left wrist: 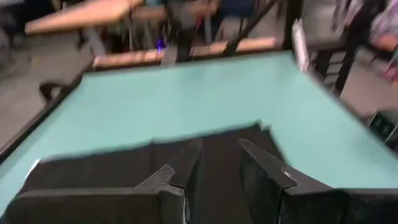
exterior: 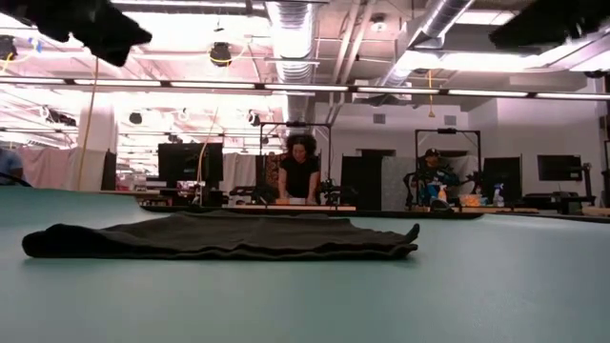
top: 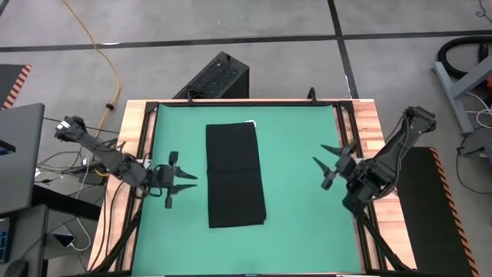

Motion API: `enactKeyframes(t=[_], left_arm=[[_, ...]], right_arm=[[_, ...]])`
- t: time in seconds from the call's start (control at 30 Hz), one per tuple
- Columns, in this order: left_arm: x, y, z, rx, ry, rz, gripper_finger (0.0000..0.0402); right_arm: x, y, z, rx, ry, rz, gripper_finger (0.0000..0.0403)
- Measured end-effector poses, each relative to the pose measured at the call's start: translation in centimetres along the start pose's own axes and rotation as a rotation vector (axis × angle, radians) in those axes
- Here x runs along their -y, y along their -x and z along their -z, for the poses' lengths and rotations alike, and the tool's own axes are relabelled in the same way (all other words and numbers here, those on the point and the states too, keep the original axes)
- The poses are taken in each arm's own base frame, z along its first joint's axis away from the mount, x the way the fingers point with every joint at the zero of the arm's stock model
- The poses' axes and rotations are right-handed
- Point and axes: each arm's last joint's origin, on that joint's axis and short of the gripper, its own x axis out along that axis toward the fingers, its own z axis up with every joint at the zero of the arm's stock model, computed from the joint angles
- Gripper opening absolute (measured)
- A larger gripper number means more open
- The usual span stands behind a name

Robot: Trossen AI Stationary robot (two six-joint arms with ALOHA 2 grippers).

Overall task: Roll towel into tight, uniform cylinder
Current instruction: Roll the black towel

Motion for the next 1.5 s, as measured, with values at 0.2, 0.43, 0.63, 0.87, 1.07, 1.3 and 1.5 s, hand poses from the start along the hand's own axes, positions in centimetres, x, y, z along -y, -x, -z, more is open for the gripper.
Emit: enactKeyframes(t=[0.2, 0.43, 0.63, 0.87, 1.07, 1.3, 1.5], left_arm=[[0.1, 0.4, -2.8, 0.387, -0.061, 0.056, 0.009], [-0.6, 2.0, -5.9, 0.555, -0.052, 0.085, 0.009], [-0.7, 1.8, -5.9, 0.499, 0.111, 0.047, 0.009], [0.4, 0.4, -5.2, 0.435, 0.141, 0.133, 0.009], [1.1, -1.5, -3.8, 0.314, 0.191, 0.043, 0.009], [0.9, -2.6, -3.8, 0.195, 0.252, 0.031, 0.009], [1.4, -3.7, -2.6, 0.063, 0.188, 0.004, 0.009]], right_arm=[[1.1, 1.3, 0.7, 0.082, -0.091, -0.096, 0.025], [3.3, 3.8, -3.8, 0.129, -0.094, -0.291, 0.0224], [3.1, 6.0, -9.2, 0.078, -0.192, -0.685, 0.0202], [-0.5, 7.2, -11.9, 0.343, 0.036, -0.925, 0.0189], [-3.2, 2.7, -11.1, 0.267, 0.222, -0.704, 0.0192], [-3.1, -5.9, -8.5, 0.303, 0.133, -0.757, 0.0192], [-2.6, -10.9, -3.5, 0.086, 0.017, -0.872, 0.0187]])
